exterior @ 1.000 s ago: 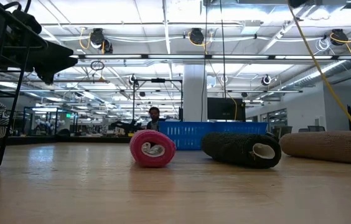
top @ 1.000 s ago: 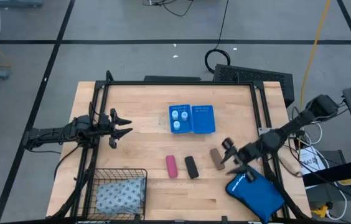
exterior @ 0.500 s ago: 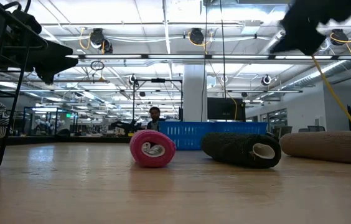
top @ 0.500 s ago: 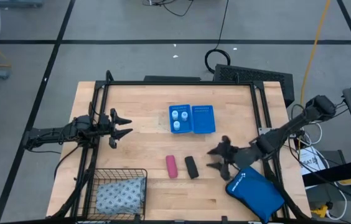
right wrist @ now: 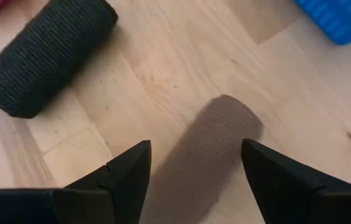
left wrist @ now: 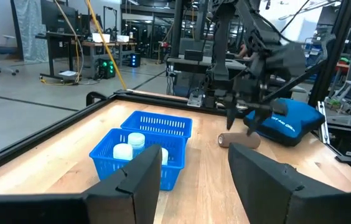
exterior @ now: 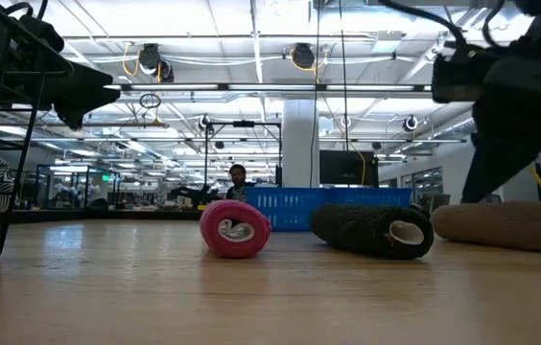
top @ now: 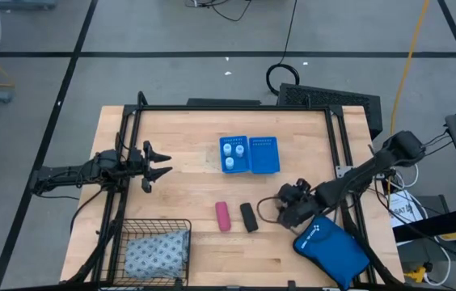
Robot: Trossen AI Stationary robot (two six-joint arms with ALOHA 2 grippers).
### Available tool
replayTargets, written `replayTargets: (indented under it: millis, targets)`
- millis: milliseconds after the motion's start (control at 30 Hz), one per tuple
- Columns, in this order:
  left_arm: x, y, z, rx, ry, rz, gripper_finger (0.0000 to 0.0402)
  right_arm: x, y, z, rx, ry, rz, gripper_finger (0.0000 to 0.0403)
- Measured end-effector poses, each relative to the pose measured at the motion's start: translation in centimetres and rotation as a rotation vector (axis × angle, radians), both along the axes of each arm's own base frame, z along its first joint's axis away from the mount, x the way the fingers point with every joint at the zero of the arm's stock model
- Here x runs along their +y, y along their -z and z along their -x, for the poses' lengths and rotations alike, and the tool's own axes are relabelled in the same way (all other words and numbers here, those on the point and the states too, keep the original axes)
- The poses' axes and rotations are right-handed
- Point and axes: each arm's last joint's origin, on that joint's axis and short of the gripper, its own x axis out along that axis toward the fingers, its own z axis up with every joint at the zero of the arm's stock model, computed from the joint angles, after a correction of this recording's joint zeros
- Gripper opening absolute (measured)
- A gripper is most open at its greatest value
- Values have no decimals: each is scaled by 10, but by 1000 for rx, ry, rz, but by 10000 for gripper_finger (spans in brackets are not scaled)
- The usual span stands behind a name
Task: Pick & place medical supplies in basket/bin
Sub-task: Put the brown bandage into the right blue bin
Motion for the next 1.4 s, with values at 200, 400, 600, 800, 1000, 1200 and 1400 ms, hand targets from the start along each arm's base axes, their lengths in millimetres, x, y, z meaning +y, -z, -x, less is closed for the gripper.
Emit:
replayTargets:
  millis: [200,400,600,800,1000,1200,1400]
  targets:
    - [0,0,0,0,0,0,180,2,17,-9,50,-10,-22,238]
    - [0,0,0,0,0,0,179,2,21,-8,91,23,-39,238]
    - [0,0,0,0,0,0,193,-6,28,3,222,116,-33,237]
    - [0,0,0,1,0,0,208,-17,28,9,283,250,-18,237]
    - [0,0,0,2,0,0,203,-18,27,6,280,204,-17,230]
    - [0,0,0,2,1,0,188,-21,21,5,269,202,-75,189]
    - [0,0,0,2,0,0,177,-25,1,3,148,148,-125,144]
